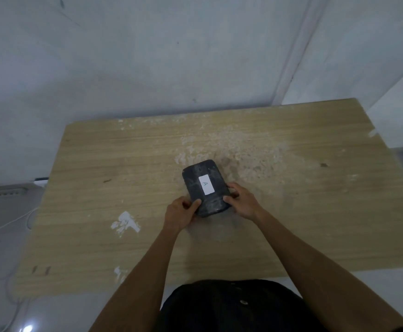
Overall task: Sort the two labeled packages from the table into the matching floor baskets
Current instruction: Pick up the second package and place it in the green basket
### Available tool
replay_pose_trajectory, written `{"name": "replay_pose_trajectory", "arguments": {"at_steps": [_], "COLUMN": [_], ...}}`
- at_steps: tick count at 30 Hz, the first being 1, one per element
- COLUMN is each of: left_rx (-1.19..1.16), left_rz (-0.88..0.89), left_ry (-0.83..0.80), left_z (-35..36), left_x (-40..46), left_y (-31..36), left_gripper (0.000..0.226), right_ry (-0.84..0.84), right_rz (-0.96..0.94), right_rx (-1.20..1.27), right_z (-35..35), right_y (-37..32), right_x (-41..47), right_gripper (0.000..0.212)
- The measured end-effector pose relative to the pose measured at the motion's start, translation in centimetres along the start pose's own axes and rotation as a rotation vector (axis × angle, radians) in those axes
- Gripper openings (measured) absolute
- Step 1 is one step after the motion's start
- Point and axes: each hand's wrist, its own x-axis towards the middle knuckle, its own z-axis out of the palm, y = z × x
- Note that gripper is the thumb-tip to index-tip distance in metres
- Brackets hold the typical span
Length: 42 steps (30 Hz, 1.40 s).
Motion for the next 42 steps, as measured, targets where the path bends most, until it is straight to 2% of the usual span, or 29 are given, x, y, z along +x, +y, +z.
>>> {"name": "replay_pose_trajectory", "arguments": {"at_steps": [2,4,6,9,11,14,17,20,22,25,33,42], "left_rx": [-0.042,-0.050,-0.003,0.133,0.099,0.012,-0.029,-0.034,-0.079,-0.120,-0.275,-0.366], "left_rz": [0.015,0.073,0.132,0.201,0.178,0.094,0.083,0.103,0.122,0.128,0.307,0.501], "left_ry": [0.064,0.101,0.069,-0.047,-0.106,-0.032,0.039,-0.023,-0.074,-0.045,-0.005,0.083], "left_z": [-0.8,-1.6,-2.1,-2.2,-1.8,-1.0,0.0,0.2,0.1,-0.3,-1.4,1.4], "left_x": [0.5,1.2,1.9,2.6,2.7,2.2,1.7,1.7,1.8,1.7,0.2,-4.1], "left_y": [0.0,0.3,0.6,0.9,1.1,1.4,1.5,1.6,2.0,3.8,11.2,18.2], "left_gripper": [0.043,0.056,0.071,0.068,0.063,0.058,0.047,0.043,0.046,0.056,0.056,0.049], "right_ry": [-0.047,-0.092,-0.129,-0.081,0.046,0.177,0.162,0.151,0.156,0.180,0.315,0.427], "right_rz": [-0.012,-0.031,-0.041,-0.059,-0.029,0.054,0.088,0.070,0.010,-0.026,-0.112,-0.198], "right_rx": [-0.001,-0.056,-0.167,-0.267,-0.195,-0.127,-0.186,-0.175,-0.139,-0.015,0.228,0.334], "right_z": [-0.5,-1.2,-1.8,-2.2,-2.1,-2.0,-2.0,-2.4,-3.0,-4.2,-10.3,-17.0], "right_y": [-0.3,-0.4,-0.6,-0.9,-0.7,0.4,1.8,1.9,1.5,0.1,-4.0,-3.7], "right_x": [0.3,0.8,1.5,2.3,2.5,2.2,1.6,1.2,0.8,0.0,-1.8,-7.3], "right_gripper": [0.046,0.047,0.048,0.048,0.046,0.050,0.045,0.044,0.043,0.046,0.050,0.046]}}
